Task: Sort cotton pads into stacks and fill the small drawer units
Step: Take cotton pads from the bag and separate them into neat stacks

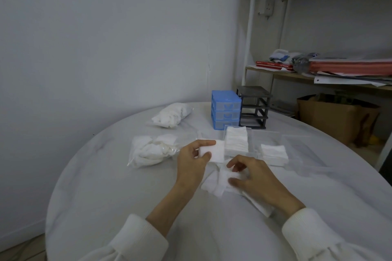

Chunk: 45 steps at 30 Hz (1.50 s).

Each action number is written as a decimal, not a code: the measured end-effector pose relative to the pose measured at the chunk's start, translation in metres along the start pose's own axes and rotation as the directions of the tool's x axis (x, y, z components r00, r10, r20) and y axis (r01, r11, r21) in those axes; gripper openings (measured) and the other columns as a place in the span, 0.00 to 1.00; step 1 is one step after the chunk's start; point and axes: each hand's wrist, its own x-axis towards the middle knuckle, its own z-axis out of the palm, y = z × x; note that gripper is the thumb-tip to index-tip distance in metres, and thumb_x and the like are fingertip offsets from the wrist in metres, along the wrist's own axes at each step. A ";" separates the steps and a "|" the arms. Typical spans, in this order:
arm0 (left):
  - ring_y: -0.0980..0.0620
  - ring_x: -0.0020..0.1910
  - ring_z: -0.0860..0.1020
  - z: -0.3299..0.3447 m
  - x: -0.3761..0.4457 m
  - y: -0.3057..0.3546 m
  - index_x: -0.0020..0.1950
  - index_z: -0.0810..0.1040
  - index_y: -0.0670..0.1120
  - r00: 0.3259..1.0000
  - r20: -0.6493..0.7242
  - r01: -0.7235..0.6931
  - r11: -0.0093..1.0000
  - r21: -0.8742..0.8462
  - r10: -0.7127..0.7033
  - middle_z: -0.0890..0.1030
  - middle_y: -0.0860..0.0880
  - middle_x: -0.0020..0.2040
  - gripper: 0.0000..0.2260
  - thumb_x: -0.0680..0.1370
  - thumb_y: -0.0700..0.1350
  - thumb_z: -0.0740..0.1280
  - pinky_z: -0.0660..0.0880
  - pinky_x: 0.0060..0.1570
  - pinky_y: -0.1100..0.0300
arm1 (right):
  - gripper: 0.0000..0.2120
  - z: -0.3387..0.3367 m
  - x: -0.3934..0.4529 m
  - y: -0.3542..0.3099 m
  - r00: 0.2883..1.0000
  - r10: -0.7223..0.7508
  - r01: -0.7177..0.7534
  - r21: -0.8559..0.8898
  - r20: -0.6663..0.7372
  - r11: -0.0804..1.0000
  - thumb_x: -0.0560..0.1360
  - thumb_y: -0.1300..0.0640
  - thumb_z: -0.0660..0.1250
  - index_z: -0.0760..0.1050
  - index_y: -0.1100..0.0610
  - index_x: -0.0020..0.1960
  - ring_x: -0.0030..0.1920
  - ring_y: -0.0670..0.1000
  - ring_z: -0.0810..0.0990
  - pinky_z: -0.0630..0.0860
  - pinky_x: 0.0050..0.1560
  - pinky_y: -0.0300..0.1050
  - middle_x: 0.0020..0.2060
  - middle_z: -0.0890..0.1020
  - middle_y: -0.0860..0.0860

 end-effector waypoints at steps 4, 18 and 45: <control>0.46 0.49 0.79 0.001 0.001 -0.002 0.42 0.82 0.52 1.000 0.000 0.003 1.000 -0.001 -0.003 0.83 0.47 0.49 0.19 0.72 0.28 0.64 0.76 0.46 0.59 | 0.12 -0.003 0.000 -0.005 0.999 -0.002 0.009 0.122 -0.053 0.993 0.69 0.63 0.72 0.76 0.47 0.46 0.42 0.40 0.75 0.68 0.42 0.26 0.40 0.78 0.45; 0.57 0.45 0.81 0.007 -0.005 0.002 0.48 0.81 0.47 0.991 0.125 -0.034 0.998 -0.055 0.041 0.83 0.50 0.46 0.15 0.75 0.28 0.62 0.75 0.43 0.68 | 0.10 -0.011 0.004 -0.014 0.980 0.066 0.084 0.686 -0.189 0.723 0.70 0.69 0.70 0.73 0.56 0.45 0.39 0.43 0.82 0.76 0.36 0.34 0.41 0.81 0.49; 0.58 0.44 0.81 0.011 -0.014 0.013 0.59 0.76 0.48 0.956 0.293 0.037 0.987 -0.155 0.011 0.81 0.45 0.51 0.21 0.76 0.27 0.54 0.76 0.41 0.67 | 0.17 -0.011 0.005 -0.012 0.917 0.092 0.151 0.551 -0.388 0.820 0.66 0.62 0.75 0.71 0.54 0.49 0.28 0.38 0.71 0.70 0.31 0.29 0.30 0.73 0.48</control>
